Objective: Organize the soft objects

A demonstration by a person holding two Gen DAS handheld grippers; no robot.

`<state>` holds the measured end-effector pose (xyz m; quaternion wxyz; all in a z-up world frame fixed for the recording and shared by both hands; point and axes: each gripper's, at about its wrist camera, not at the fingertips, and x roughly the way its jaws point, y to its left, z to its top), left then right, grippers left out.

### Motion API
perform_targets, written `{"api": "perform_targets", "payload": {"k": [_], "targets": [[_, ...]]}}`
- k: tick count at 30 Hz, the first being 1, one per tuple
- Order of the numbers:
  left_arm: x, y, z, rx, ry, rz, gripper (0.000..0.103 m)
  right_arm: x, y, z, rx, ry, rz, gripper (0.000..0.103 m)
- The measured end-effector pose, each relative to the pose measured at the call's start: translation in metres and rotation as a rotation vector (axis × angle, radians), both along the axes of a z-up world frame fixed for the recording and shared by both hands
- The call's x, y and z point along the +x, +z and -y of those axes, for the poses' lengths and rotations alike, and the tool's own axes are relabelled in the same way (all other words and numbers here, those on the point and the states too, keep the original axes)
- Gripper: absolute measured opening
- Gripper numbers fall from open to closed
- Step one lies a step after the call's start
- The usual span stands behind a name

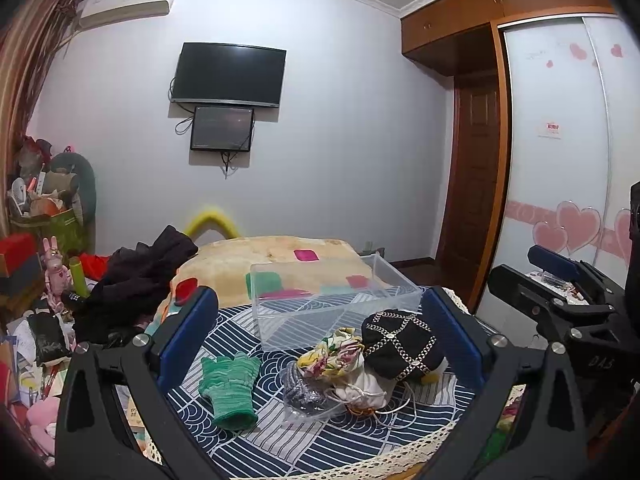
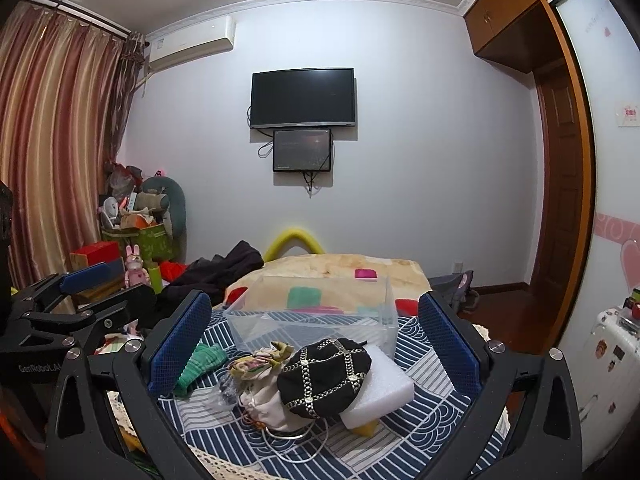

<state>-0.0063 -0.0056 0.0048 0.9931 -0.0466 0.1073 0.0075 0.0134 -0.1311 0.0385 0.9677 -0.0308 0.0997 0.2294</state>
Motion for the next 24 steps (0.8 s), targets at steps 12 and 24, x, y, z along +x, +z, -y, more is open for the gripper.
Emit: {"api": "perform_targets", "payload": {"k": [12,24], "targets": [[-0.0009,0.0016,0.0021,-0.002,-0.006,0.001,0.103,-0.0025,-0.0001,-0.0004,0.004,0.005,0.006,0.103],[-0.0015,0.002,0.0017,-0.004,-0.007,0.002,0.103,-0.0037,0.0015,-0.0016,0.003,0.011,0.006,0.103]]}}
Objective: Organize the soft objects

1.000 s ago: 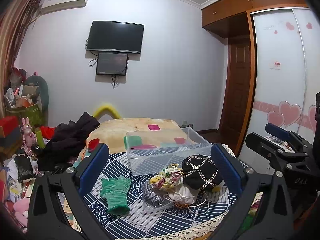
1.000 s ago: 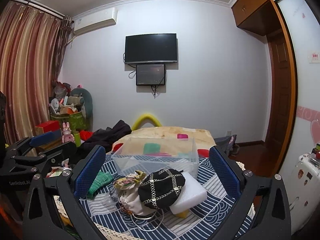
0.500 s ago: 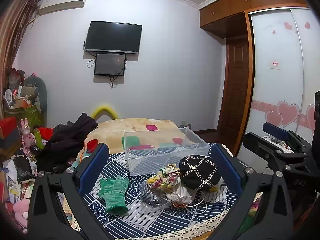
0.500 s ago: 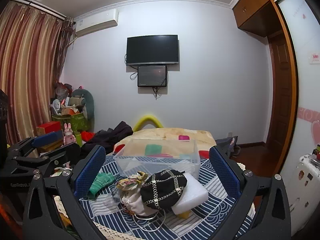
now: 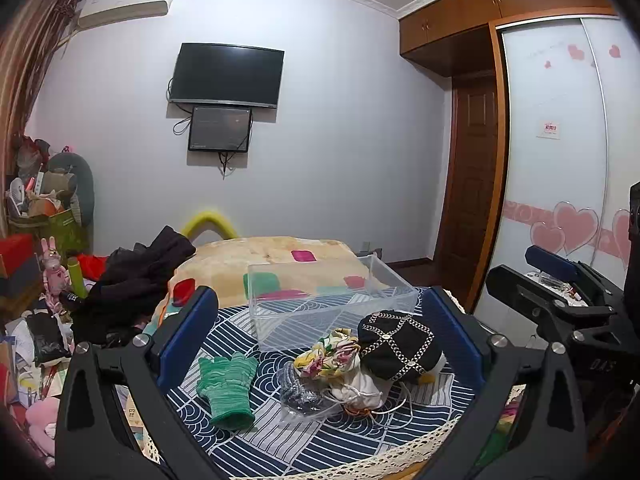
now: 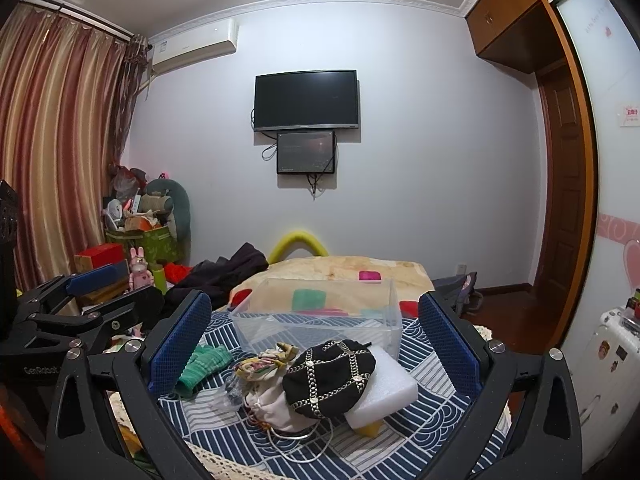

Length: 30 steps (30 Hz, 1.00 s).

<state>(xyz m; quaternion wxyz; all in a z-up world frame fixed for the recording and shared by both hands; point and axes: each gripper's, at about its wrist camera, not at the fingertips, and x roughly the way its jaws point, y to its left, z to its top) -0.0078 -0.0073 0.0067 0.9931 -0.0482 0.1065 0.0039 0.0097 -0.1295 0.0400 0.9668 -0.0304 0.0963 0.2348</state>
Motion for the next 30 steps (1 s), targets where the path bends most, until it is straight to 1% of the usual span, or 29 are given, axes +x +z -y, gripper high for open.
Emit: {"api": "perform_targets", "payload": {"k": [16,24,27,28,30], "targets": [[0.001,0.0,-0.002,-0.013,-0.012,-0.003,0.103,0.001,-0.001,-0.001,0.007,-0.004,-0.008,0.103],[0.005,-0.004,-0.003,-0.011,-0.023,-0.013,0.103,0.017,-0.013,0.001,0.01,-0.026,-0.061,0.103],[0.011,-0.012,-0.003,0.006,-0.017,-0.025,0.103,0.025,-0.021,0.003,0.005,-0.065,-0.084,0.103],[0.014,-0.016,-0.004,0.011,-0.019,-0.035,0.103,0.029,-0.025,0.004,0.003,-0.086,-0.099,0.103],[0.021,-0.024,-0.007,0.008,-0.019,-0.062,0.103,0.039,-0.032,0.006,-0.006,-0.092,-0.144,0.102]]}}
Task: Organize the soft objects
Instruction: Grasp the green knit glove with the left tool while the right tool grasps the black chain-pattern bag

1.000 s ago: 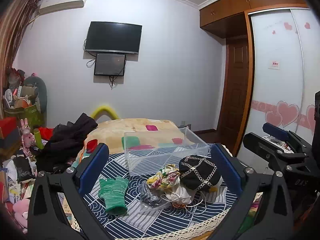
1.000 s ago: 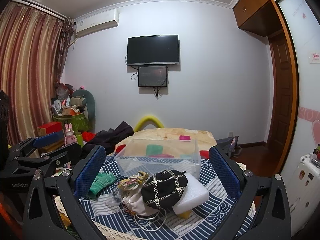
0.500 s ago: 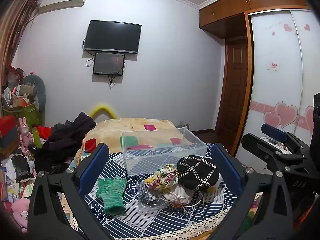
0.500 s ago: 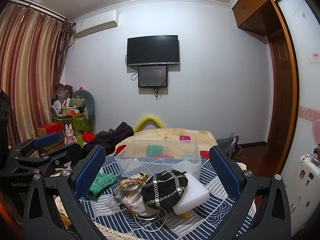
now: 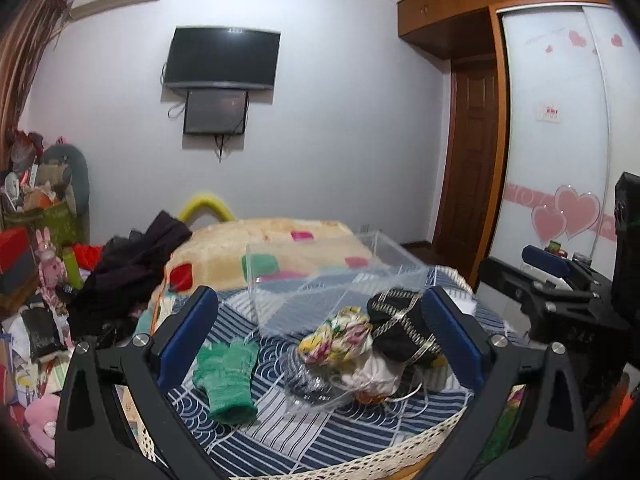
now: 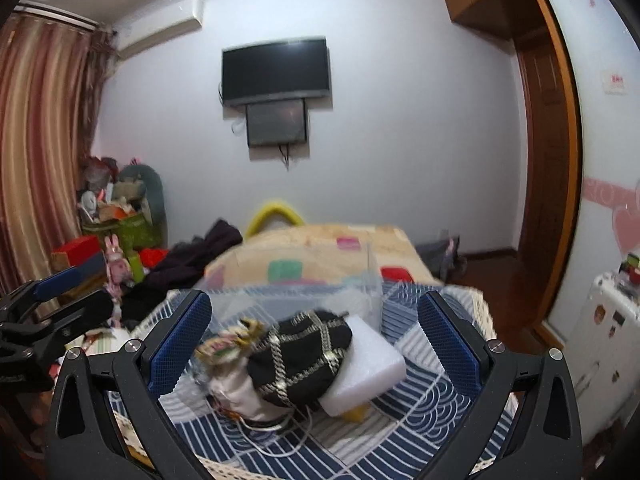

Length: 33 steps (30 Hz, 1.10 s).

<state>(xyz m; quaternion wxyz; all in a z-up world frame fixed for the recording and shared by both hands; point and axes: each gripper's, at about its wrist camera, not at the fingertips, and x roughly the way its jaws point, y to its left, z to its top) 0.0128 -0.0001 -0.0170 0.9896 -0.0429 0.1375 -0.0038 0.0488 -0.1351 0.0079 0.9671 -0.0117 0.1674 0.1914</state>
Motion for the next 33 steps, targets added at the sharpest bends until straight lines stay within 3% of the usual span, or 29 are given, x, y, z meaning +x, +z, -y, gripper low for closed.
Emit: {"api": "perform_targets", "payload": {"k": [2,4,15,20,24,28,31,33], "targets": [[0.008,-0.011,-0.007,-0.018,0.001,-0.035,0.102,0.01,-0.008,0.001,-0.005,-0.001,-0.048,0.093],[0.017,-0.021,-0.015,-0.038,0.012,-0.077,0.091,0.017,-0.015,0.001,-0.022,-0.006,-0.081,0.086],[0.071,-0.088,-0.066,-0.097,0.124,-0.317,0.088,0.043,-0.036,-0.009,-0.068,0.051,-0.172,0.085],[0.089,-0.111,-0.077,-0.108,0.146,-0.381,0.088,0.057,-0.046,-0.016,-0.087,0.08,-0.229,0.085],[0.105,-0.124,-0.082,-0.088,0.177,-0.437,0.076,0.058,-0.053,-0.026,-0.151,0.087,-0.237,0.084],[0.11,-0.135,-0.084,-0.1,0.187,-0.477,0.058,0.055,-0.053,-0.027,-0.186,0.098,-0.226,0.065],[0.109,-0.134,-0.086,-0.106,0.172,-0.471,0.046,0.055,-0.054,-0.025,-0.198,0.095,-0.225,0.043],[0.107,-0.133,-0.086,-0.092,0.169,-0.473,0.041,0.054,-0.052,-0.023,-0.188,0.102,-0.228,0.038]]}}
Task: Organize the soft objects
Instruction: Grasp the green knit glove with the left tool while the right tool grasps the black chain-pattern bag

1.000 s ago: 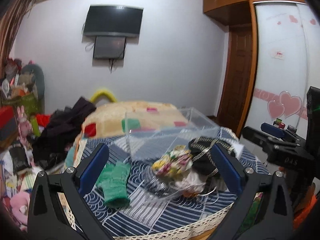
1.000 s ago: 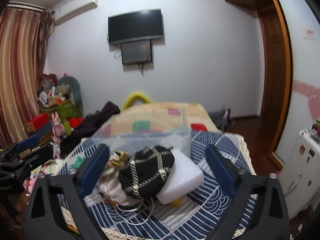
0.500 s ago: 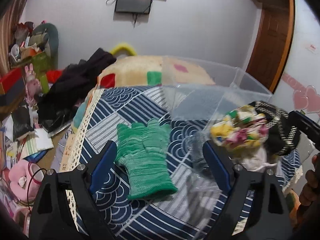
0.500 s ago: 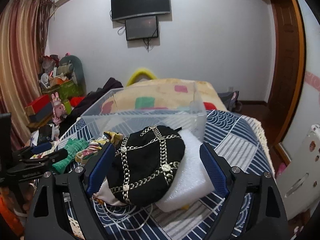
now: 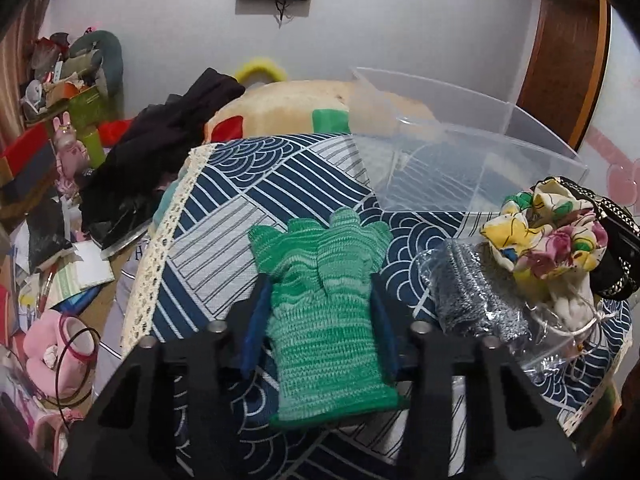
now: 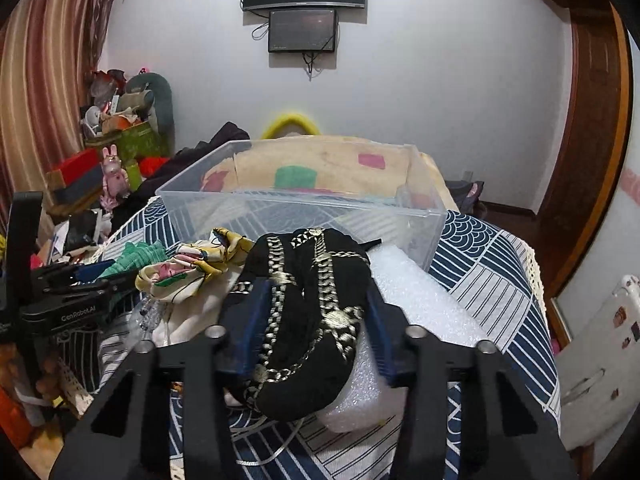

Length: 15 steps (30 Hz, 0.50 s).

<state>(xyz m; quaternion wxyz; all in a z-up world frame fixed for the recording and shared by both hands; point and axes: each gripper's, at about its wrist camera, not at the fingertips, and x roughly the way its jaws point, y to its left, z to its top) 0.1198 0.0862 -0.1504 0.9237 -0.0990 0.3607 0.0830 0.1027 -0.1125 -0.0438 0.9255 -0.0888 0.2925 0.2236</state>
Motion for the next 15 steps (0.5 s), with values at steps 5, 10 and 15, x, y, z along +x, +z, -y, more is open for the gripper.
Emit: {"api": "perform_targets", "payload": {"k": [5,10,15], "targets": [[-0.008,0.006,-0.003,-0.033,-0.012,0.016,0.029,-0.001,0.011,0.006,0.033,-0.003,0.021,0.031],[-0.02,0.018,0.007,0.006,-0.034,0.058,0.025,-0.005,0.023,0.008,0.075,-0.018,0.053,0.014],[-0.03,0.039,0.02,0.03,-0.069,0.117,0.025,-0.005,0.03,0.012,0.103,-0.027,0.065,0.013]]}}
